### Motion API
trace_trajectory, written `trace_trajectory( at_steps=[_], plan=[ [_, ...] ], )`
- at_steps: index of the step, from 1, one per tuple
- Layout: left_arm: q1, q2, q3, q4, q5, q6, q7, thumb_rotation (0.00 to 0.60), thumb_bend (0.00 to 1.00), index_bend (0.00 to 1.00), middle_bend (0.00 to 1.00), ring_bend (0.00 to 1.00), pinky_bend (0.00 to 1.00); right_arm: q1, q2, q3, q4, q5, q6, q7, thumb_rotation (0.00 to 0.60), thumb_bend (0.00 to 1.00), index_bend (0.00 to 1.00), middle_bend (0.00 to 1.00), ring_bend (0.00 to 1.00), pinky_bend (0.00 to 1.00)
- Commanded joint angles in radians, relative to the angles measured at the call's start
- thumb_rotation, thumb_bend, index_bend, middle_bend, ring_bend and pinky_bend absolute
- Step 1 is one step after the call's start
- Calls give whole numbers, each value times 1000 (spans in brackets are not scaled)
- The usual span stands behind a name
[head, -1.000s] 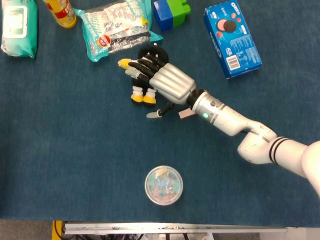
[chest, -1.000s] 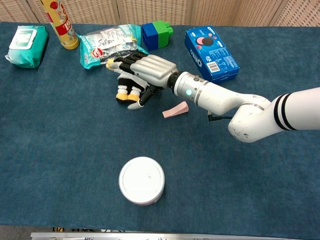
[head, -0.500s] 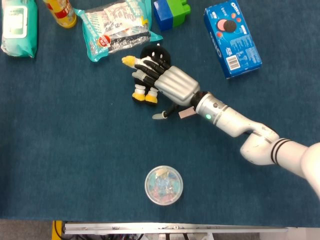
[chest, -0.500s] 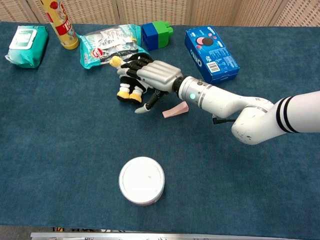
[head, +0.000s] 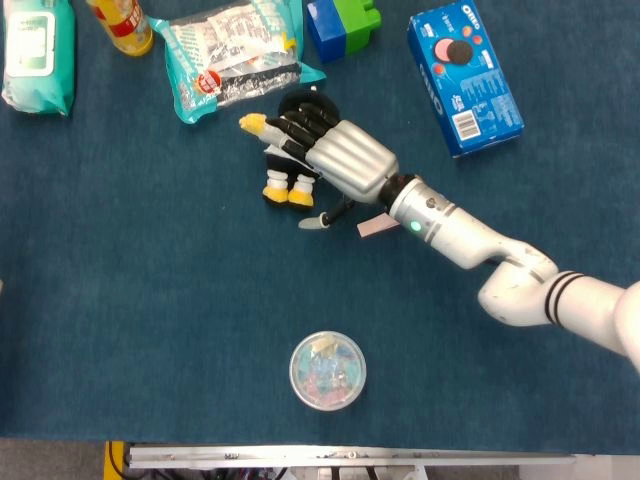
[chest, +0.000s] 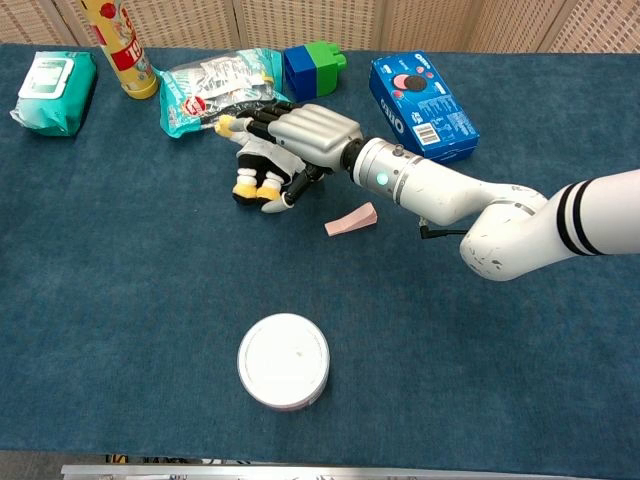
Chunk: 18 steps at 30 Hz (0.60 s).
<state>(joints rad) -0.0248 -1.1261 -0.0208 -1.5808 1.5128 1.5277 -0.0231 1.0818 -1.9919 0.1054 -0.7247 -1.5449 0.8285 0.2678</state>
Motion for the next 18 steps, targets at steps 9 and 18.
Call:
trace_trajectory(
  at_steps=[9, 18],
  plan=[
    [6, 4, 4, -3, 8, 11, -3, 600, 217, 39, 86, 106, 48, -16, -22, -45, 62, -20, -11, 18, 329, 0, 0, 0, 0, 0],
    [6, 13, 6, -13, 19, 16, -10, 600, 216, 39, 86, 106, 48, -103, 205, -40, -213, -19, 127, -18, 329, 0, 0, 0, 0, 0]
  ],
)
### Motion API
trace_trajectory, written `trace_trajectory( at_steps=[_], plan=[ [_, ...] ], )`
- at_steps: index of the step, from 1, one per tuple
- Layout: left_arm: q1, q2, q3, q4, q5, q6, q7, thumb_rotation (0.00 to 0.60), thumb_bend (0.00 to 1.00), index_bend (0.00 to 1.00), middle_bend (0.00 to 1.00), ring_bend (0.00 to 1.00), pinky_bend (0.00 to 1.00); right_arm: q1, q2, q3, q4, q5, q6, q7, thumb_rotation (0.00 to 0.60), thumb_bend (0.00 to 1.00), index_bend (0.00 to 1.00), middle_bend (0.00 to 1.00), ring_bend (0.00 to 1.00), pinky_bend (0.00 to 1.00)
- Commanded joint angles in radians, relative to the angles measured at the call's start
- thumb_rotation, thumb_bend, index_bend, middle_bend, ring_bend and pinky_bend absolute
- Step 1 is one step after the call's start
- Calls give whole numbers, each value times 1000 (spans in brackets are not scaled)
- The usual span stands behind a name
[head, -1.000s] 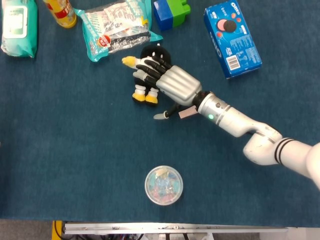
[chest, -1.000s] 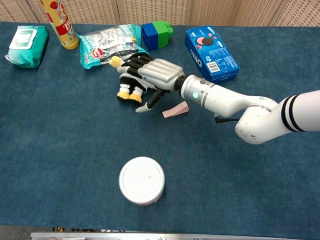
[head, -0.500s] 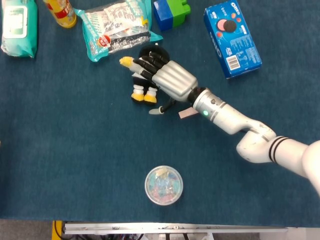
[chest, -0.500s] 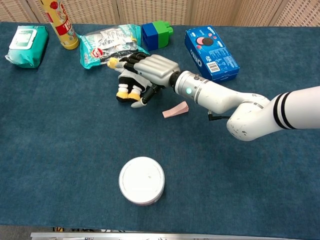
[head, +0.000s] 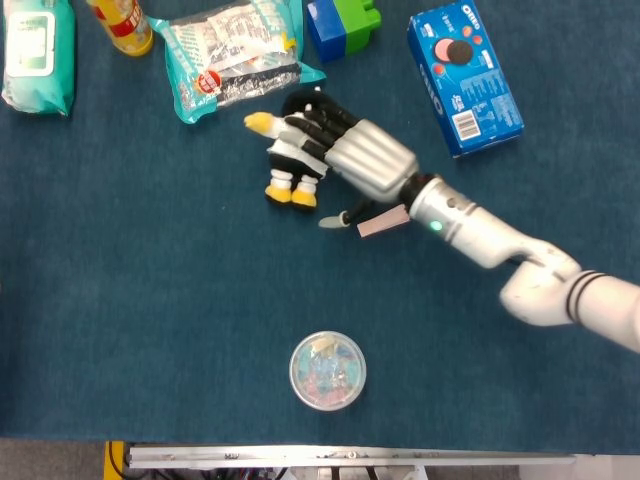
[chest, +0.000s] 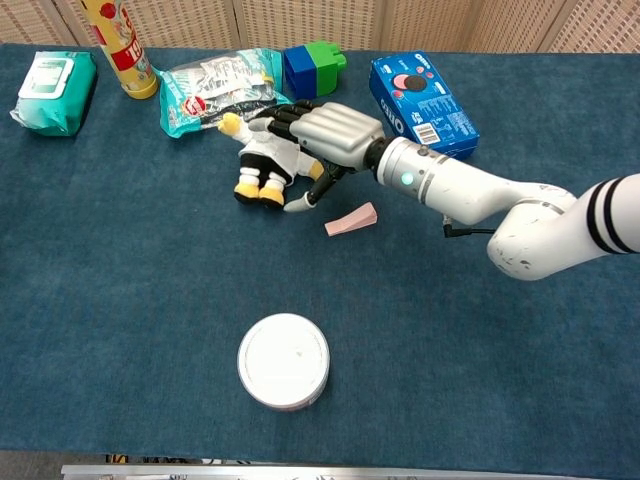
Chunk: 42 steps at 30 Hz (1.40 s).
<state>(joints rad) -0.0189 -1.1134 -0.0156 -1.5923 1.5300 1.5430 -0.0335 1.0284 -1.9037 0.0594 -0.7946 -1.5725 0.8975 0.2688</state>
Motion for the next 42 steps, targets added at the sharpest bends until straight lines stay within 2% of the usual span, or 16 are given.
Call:
trace_trajectory(
  at_steps=[1, 6, 11, 13, 17, 20, 25, 31, 42],
  plan=[
    [0, 0, 2, -1, 4, 1, 1, 600, 216, 39, 86, 106, 48, -65, 156, 6, -193, 19, 63, -24, 329, 0, 0, 0, 0, 0],
    [-3, 0, 1, 4, 4, -4, -2, 600, 217, 39, 86, 106, 48, -170, 401, -6, -486, 80, 108, -127, 341, 0, 0, 0, 0, 0],
    [-16, -6, -3, 9, 7, -18, -5, 600, 216, 39, 86, 106, 48, -271, 592, -27, -719, 136, 173, -251, 545, 0, 0, 0, 0, 0],
    [-21, -9, -3, 12, 10, -22, -7, 600, 216, 39, 86, 106, 48, -300, 640, -38, -768, 140, 200, -297, 585, 0, 0, 0, 0, 0],
    [-27, -13, -3, 19, 15, -27, -8, 600, 217, 39, 86, 106, 48, -350, 711, -57, -836, 151, 240, -366, 600, 0, 0, 0, 0, 0],
    [-36, -19, -5, 27, 23, -32, -6, 600, 216, 39, 86, 106, 48, -459, 815, -104, -912, 155, 346, -422, 600, 0, 0, 0, 0, 0],
    [-39, -18, -3, 27, 29, -31, -11, 600, 217, 39, 86, 106, 48, -588, 868, -143, -914, 142, 467, -417, 600, 0, 0, 0, 0, 0],
    [-40, -17, -4, 24, 30, -25, -9, 600, 217, 39, 86, 106, 48, -713, 887, -169, -867, 105, 585, -361, 600, 0, 0, 0, 0, 0],
    [-39, -22, 4, 13, 44, -15, 9, 600, 217, 39, 86, 106, 48, -834, 892, -162, -813, 53, 684, -312, 600, 0, 0, 0, 0, 0]
  ],
)
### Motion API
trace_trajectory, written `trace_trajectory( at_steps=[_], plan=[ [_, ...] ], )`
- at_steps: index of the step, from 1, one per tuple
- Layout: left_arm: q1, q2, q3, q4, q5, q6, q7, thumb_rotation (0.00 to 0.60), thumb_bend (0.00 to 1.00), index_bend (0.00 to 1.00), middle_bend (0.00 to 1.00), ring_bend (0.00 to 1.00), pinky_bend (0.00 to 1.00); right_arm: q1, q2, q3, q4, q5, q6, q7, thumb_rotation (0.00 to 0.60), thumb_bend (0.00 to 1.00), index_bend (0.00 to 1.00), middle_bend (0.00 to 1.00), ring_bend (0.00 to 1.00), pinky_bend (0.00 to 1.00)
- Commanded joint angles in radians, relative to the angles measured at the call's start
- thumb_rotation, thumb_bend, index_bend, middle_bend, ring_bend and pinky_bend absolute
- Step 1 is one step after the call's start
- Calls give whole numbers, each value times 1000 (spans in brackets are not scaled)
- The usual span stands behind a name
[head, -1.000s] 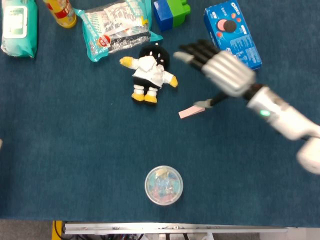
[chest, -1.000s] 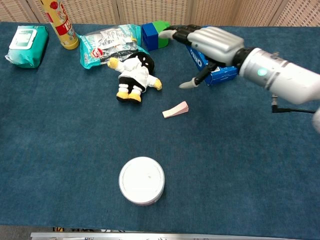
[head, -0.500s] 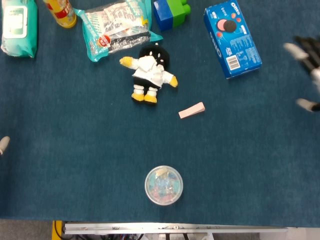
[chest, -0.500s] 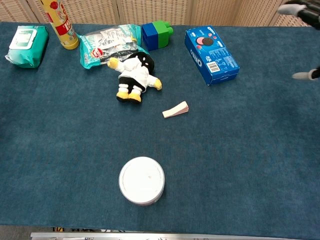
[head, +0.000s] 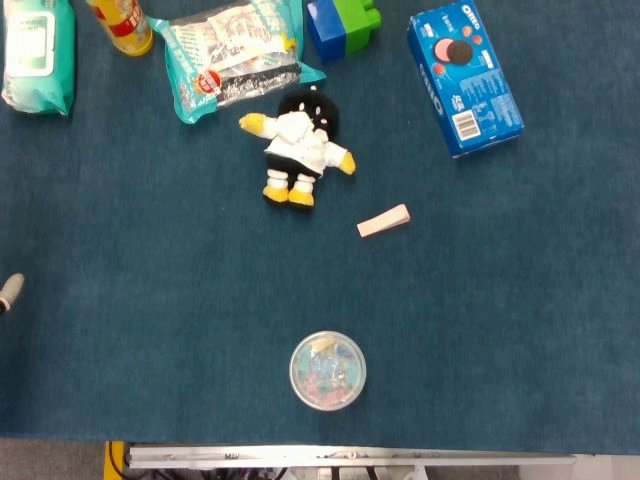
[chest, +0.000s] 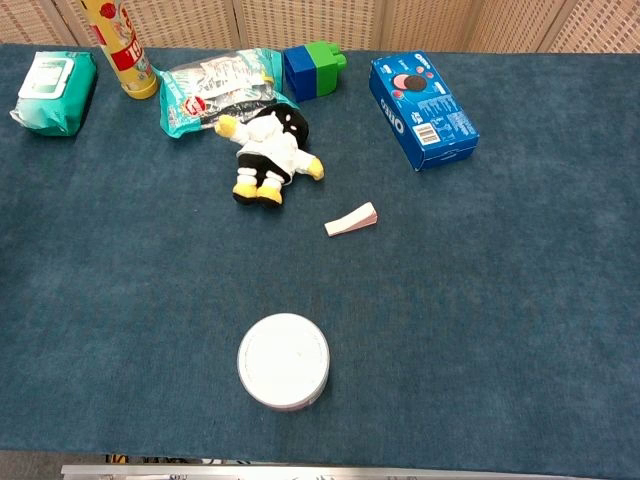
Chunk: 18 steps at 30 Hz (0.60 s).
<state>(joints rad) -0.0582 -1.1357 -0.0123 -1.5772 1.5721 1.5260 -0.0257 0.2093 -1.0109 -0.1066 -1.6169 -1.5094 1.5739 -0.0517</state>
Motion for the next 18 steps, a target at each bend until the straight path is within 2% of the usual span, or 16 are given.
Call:
trace_trajectory(
  at_steps=[1, 18],
  plan=[
    [1, 0, 1, -2, 2, 3, 1, 600, 217, 39, 86, 106, 48, -20, -2, 5, 12, -12, 10, 9, 600, 0, 0, 0, 0, 0],
    [-2, -5, 6, 6, 7, 3, 1, 600, 217, 39, 86, 106, 48, -87, -27, 35, 52, -32, -4, 40, 600, 0, 0, 0, 0, 0]
  ],
)
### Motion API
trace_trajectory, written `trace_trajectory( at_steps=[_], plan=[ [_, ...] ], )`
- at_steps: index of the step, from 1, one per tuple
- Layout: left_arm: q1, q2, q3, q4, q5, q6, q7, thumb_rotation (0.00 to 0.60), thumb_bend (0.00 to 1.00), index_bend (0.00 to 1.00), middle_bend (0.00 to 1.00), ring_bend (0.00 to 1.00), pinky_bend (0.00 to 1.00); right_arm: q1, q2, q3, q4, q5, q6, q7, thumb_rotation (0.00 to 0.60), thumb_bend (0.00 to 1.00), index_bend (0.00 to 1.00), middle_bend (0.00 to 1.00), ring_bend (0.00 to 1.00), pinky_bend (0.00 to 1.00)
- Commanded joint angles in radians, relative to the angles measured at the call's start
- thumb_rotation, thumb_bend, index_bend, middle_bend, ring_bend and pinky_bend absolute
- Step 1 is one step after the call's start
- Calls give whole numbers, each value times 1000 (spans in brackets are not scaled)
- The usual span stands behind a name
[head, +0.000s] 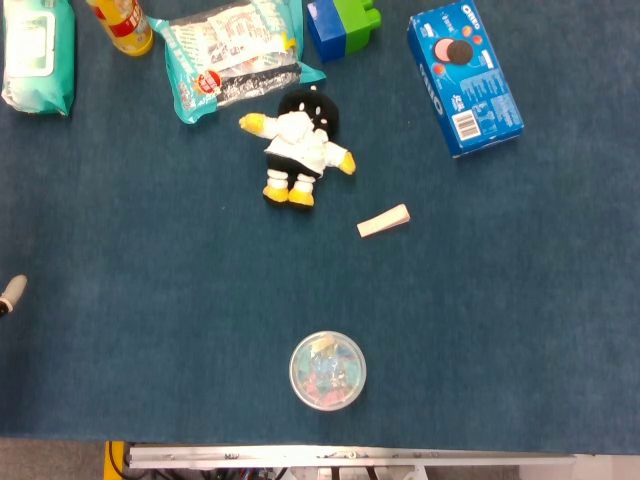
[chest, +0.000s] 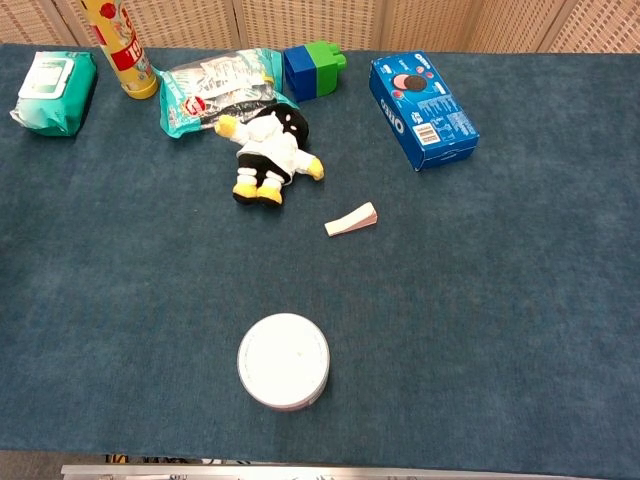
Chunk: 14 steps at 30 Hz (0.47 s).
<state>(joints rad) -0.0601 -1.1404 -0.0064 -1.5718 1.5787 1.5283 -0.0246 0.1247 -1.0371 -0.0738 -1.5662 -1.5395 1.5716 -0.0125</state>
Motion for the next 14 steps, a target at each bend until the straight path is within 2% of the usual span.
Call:
trace_trajectory(
  at_steps=[1, 14],
  plan=[
    [1, 0, 1, 1, 0, 2, -1, 600, 217, 39, 86, 106, 48, -4, -3, 5, 4, -3, -3, 2, 600, 0, 0, 0, 0, 0],
    [2, -3, 3, 6, -2, 1, 1, 600, 217, 39, 86, 106, 48, -23, -10, 30, 19, -11, -25, 20, 600, 0, 0, 0, 0, 0]
  ],
)
